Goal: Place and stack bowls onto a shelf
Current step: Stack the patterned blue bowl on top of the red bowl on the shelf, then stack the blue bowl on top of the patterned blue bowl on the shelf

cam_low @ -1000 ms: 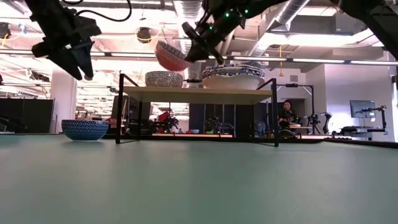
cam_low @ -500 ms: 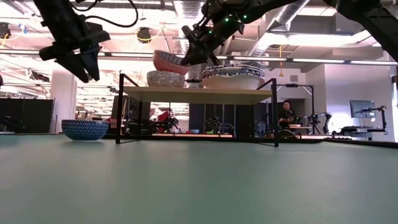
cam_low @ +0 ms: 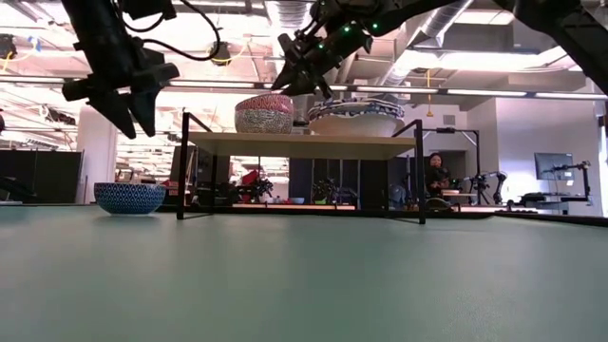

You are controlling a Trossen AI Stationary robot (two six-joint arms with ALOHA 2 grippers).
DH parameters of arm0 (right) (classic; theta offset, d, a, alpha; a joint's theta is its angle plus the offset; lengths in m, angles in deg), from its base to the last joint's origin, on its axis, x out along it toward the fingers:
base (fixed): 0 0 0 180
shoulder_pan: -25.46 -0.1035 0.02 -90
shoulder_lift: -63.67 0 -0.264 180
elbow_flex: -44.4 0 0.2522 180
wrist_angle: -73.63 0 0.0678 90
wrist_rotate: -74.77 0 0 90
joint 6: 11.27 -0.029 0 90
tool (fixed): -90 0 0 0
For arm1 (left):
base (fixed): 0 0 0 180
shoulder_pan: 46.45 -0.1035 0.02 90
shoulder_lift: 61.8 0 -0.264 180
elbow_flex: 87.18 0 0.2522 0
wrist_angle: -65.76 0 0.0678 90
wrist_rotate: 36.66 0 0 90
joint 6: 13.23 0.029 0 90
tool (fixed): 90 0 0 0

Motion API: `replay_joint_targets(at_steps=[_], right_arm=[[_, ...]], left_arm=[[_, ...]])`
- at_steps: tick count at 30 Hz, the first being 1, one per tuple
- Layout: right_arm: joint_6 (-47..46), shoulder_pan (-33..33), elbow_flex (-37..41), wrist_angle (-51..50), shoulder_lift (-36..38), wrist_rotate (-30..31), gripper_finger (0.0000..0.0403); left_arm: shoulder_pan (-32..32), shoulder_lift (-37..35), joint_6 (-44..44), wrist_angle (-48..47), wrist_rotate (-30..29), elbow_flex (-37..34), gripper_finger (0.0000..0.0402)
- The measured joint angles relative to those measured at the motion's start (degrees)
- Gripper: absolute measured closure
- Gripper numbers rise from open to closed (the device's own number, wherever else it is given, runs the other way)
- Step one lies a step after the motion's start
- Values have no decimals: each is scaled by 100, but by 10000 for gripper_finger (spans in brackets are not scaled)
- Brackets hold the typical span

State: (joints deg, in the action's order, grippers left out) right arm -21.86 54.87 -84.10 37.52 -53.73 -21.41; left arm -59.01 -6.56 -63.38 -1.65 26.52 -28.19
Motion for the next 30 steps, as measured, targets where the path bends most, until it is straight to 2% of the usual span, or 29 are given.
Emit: replay_joint_targets(at_steps=[4, 10, 16, 20, 26, 30], right_arm=[[63, 26, 0, 29, 11, 0, 231], [61, 2, 7, -350, -138, -20, 243], [105, -38, 0, -353, -219, -302, 250], [144, -66, 4, -179, -107, -421, 248], [202, -93, -4, -33, 314, -614, 245], [208, -183, 0, -74, 493, -623, 245]], left_arm=[[2, -8, -269, -129, 52, 0, 222], [12, -15, -676, -591, 68, 0, 222], [276, -103, -547, -549, 364, 0, 222], [649, -247, -190, -544, 922, 0, 222], [1368, -367, 351, -520, 2660, -21, 234], [2101, -365, 313, -430, 3158, -246, 248]])
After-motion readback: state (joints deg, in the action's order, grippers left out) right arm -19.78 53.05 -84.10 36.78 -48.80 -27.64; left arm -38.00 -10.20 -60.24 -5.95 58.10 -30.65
